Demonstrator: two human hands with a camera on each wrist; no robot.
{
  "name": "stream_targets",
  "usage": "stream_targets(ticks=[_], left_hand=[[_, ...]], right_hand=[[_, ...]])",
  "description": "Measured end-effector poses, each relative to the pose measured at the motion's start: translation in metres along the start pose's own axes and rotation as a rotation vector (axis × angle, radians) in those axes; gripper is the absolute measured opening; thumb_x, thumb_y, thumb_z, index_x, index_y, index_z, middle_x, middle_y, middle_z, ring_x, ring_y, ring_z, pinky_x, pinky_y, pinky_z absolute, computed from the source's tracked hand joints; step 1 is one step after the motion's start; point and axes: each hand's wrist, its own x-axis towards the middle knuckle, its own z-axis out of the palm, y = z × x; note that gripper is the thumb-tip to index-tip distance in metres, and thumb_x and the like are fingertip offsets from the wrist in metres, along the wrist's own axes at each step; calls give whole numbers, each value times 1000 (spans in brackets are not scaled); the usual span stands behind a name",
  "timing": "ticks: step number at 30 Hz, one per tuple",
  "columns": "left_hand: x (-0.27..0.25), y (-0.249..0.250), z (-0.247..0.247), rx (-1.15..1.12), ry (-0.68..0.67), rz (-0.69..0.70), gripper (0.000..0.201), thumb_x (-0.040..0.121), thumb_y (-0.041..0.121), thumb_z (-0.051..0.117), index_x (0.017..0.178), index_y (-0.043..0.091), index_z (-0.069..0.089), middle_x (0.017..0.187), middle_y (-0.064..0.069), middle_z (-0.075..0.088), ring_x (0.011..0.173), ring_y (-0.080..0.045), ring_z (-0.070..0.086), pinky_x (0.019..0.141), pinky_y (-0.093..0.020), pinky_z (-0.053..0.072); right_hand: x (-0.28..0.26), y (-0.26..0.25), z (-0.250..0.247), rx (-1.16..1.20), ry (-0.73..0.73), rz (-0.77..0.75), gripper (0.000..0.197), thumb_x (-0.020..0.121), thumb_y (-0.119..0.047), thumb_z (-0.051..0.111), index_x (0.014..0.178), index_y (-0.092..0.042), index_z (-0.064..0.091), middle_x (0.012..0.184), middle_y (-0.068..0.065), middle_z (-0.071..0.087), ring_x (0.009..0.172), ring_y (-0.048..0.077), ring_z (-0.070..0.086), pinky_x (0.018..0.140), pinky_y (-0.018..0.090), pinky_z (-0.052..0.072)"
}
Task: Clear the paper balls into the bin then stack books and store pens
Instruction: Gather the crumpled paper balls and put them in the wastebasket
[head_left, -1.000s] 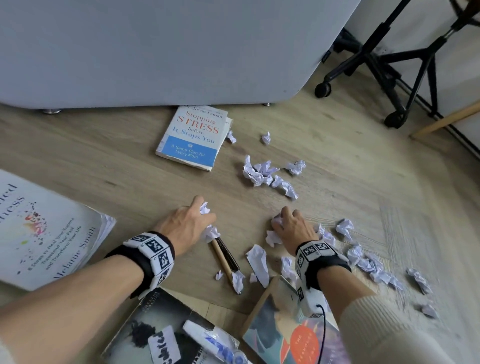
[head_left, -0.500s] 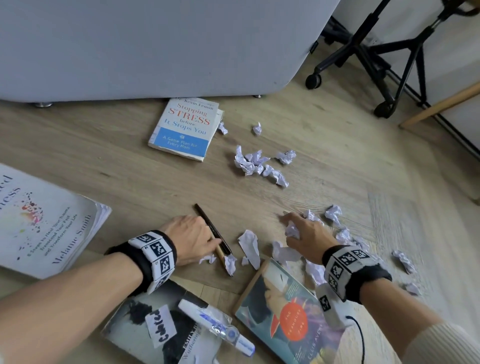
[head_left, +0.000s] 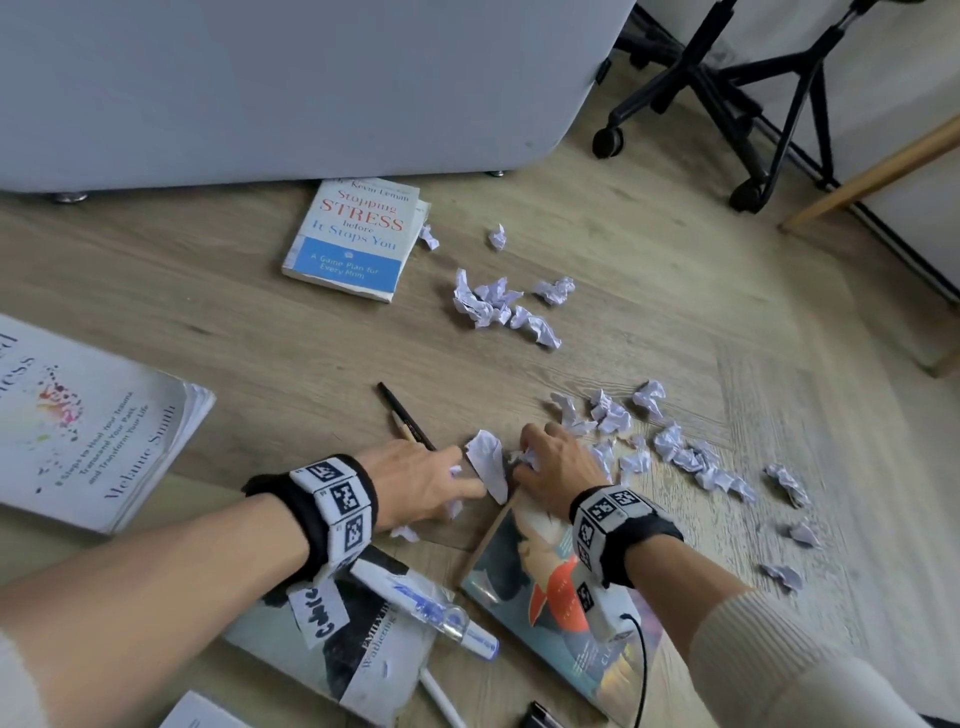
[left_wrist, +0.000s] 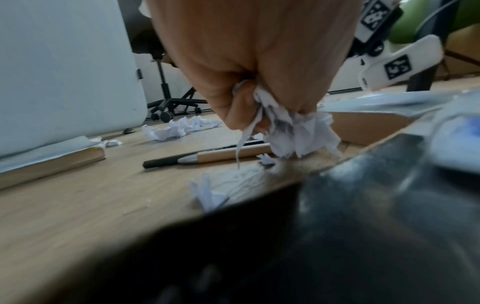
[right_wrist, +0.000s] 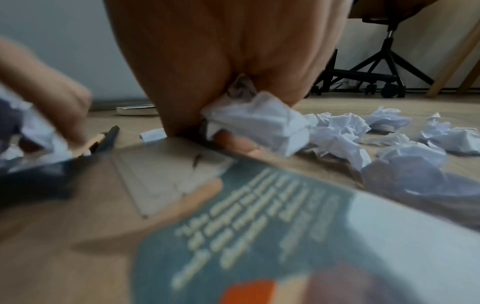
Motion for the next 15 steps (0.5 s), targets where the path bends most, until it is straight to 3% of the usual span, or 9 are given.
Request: stream_targets(ticks=[3, 5, 7, 9, 12, 15], left_hand=[[-2, 3, 3, 22, -15, -5, 29, 98, 23, 51, 124, 21, 40, 111, -5, 48, 84, -26, 62, 54, -34, 34], [-5, 0, 6, -81, 31, -42, 20, 100, 28, 45, 117, 16, 47, 109, -4, 52, 85, -23, 60, 62, -34, 45], [-8, -5, 8, -215, 77, -113, 15, 100, 29, 42, 104, 15, 49, 101, -2, 52, 77, -15, 53, 67, -28, 44], [-14, -14, 6, -335, 153, -232, 13, 97, 26, 44, 87, 17, 44, 89, 0, 49, 69, -13, 45, 63, -25, 39], [-24, -32, 5, -369, 271, -403, 13, 90, 21, 50, 79, 17, 43, 80, 0, 52, 69, -18, 51, 60, -28, 38], [-35, -46, 8, -361, 285, -467, 13, 87, 18, 52, 79, 17, 42, 72, 1, 51, 63, -18, 49, 53, -25, 33]], right_hand=[[5, 1, -6, 76, 145, -113, 22, 83, -19, 58, 104, -13, 54, 100, 4, 55, 85, 24, 54, 65, 29, 36], [9, 1, -10, 81, 167, -192, 36, 83, -19, 57, 118, -22, 53, 99, 1, 57, 87, 22, 55, 68, 32, 45], [9, -2, -11, 37, 67, -259, 49, 86, -26, 59, 133, -30, 45, 101, 1, 57, 90, 22, 57, 73, 37, 50], [8, -7, -10, -54, -79, -249, 55, 88, -38, 61, 137, -30, 38, 106, 2, 53, 89, 23, 57, 72, 35, 48], [10, -10, -1, -124, -117, -201, 53, 85, -46, 63, 127, -24, 39, 106, 4, 52, 85, 26, 58, 67, 33, 43], [13, -10, 2, -101, -50, -201, 33, 89, -35, 60, 114, -19, 47, 99, 4, 52, 80, 26, 57, 64, 32, 40]])
